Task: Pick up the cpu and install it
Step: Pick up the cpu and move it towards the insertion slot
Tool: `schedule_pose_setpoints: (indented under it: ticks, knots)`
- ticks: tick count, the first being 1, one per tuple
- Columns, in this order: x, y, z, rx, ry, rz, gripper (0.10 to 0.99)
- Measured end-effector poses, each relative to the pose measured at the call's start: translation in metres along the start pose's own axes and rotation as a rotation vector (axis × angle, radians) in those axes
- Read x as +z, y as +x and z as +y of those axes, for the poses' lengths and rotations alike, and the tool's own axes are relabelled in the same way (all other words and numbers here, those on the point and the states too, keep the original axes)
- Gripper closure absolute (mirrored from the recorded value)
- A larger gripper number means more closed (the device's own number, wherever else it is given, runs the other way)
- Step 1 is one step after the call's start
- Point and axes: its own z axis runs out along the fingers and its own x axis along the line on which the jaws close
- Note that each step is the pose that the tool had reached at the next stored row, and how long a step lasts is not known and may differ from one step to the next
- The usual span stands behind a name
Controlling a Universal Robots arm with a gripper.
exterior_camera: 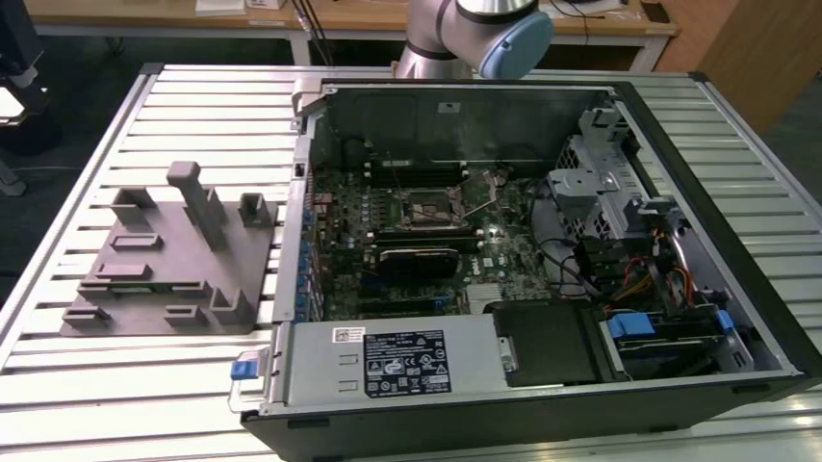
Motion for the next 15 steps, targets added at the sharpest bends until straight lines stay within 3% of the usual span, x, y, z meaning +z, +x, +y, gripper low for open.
schedule_pose_setpoints:
  ticks: [15]
  knots:
    - [0.0003,-0.0073,0.0002,0.0,0.0,0.0001,0.545]
